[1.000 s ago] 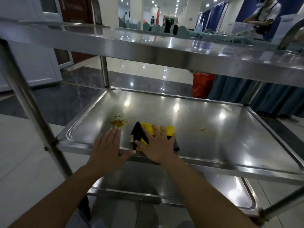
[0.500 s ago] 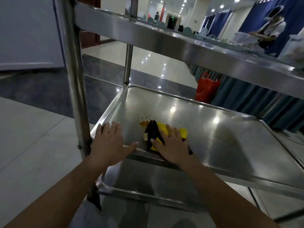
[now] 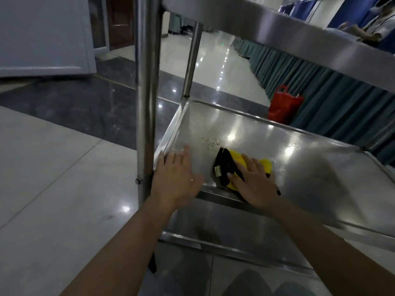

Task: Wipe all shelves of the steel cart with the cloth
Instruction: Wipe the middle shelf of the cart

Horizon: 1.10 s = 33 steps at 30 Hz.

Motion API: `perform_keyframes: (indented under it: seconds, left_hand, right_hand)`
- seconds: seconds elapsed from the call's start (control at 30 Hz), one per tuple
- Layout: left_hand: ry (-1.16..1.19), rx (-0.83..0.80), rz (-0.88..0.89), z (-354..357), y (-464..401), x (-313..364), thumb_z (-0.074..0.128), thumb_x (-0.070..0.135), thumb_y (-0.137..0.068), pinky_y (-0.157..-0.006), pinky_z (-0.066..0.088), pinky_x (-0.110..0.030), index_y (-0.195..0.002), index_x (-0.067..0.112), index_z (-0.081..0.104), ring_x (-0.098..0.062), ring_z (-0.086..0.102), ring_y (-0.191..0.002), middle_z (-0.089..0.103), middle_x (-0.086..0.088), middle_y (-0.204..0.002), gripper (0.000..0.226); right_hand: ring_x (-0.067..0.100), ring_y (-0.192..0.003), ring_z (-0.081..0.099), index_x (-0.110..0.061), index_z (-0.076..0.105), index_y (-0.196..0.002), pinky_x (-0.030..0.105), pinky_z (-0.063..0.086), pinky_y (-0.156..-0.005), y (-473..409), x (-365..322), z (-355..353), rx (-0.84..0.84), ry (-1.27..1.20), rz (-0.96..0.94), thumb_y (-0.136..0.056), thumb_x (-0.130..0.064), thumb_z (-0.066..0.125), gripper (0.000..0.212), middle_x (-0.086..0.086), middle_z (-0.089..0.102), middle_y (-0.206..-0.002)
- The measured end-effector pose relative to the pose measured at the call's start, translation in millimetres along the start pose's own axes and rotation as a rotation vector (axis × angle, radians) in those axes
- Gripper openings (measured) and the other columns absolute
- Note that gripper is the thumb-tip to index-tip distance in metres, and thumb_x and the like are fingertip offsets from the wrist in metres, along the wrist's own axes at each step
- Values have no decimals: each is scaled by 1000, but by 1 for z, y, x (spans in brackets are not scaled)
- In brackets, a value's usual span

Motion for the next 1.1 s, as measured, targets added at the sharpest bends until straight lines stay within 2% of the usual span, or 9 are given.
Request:
perform_keyframes:
  seconds: [0.13, 0.3, 0.43, 0.63, 0.77, 0.93, 1.0, 1.07, 1.1]
  left_hand:
    - [136, 62, -61, -3, -2, -9, 10, 58, -92, -119, 9, -44, -152, 8, -1, -23, 19, -145, 26, -11, -155, 78]
    - [174, 104, -116, -5, -4, -24, 3, 72, -84, -120, 10, -37, -152, 8, 0, -20, 26, -143, 28, -9, -156, 93]
    - [87, 102, -97, -9, -8, -33, 10, 70, -89, -119, 13, -39, -151, 6, 8, -22, 32, -140, 38, -11, -150, 89]
    - [-26, 32, -88, -7, -10, -30, 4, 72, -86, -119, 12, -41, -146, 14, 31, -23, 31, -139, 41, -7, -148, 88]
    - [-62, 42, -38, -9, -13, -30, 5, 70, -88, -116, 20, -44, -138, 21, 41, -24, 40, -131, 50, -6, -137, 79]
    - [-137, 10, -4, -5, -20, -45, 1, 66, -90, -108, 28, -45, -135, 32, 45, -27, 43, -126, 52, -8, -131, 72]
    - [-169, -2, 27, -4, -25, -49, 9, 59, -95, -97, 34, -45, -126, 30, 51, -29, 50, -114, 55, -7, -113, 60]
    - [-185, 20, 32, -10, -26, -51, 23, 52, -97, -84, 37, -43, -111, 25, 56, -29, 53, -96, 45, -2, -89, 45]
    - [-182, 15, 25, -12, -25, -49, 27, 50, -97, -81, 37, -43, -105, 23, 55, -28, 53, -92, 40, 0, -84, 40]
  right_hand:
    - [25, -146, 7, -51, 12, -144, 68, 8, -106, -36, -67, -3, 53, -16, -52, -92, -67, 20, 54, -7, 9, -160]
    - [24, -148, -6, -53, 7, -146, 68, -3, -107, -95, -137, 5, -134, -135, -132, -91, -69, 25, 60, -9, -2, -161]
    - [22, -148, 0, -53, 4, -145, 64, 2, -110, -74, -104, 2, -71, -130, -173, -90, -71, 22, 61, -10, 1, -162]
    - [22, -147, 5, -49, 8, -146, 64, 10, -110, -15, 7, -4, 42, -27, 22, -88, -73, 15, 64, -10, 7, -161]
    - [27, -147, 5, -49, 10, -145, 68, 4, -108, -31, -23, -3, 16, -47, 18, -89, -73, 19, 62, -6, 7, -161]
    - [29, -147, 3, -51, 8, -144, 71, 0, -106, -63, -102, -6, -12, -101, -198, -90, -70, 22, 58, -5, 7, -161]
    - [27, -148, 3, -52, 8, -145, 70, 2, -107, -61, -93, -6, -30, -98, -231, -90, -71, 21, 60, -6, 7, -161]
    - [25, -148, 2, -50, 8, -146, 68, 3, -109, -53, -54, -8, -17, -98, -183, -90, -72, 19, 61, -6, 5, -162]
    - [24, -148, 2, -49, 8, -147, 67, 4, -109, -47, -24, -11, -3, -93, -117, -91, -71, 19, 61, -6, 5, -162]
Point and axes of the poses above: each hand's wrist, its own y-axis away from the middle knuckle, its own z-axis out of the palm, x = y × z, the point moved 10 cm from there along -y, towards the middle knuckle
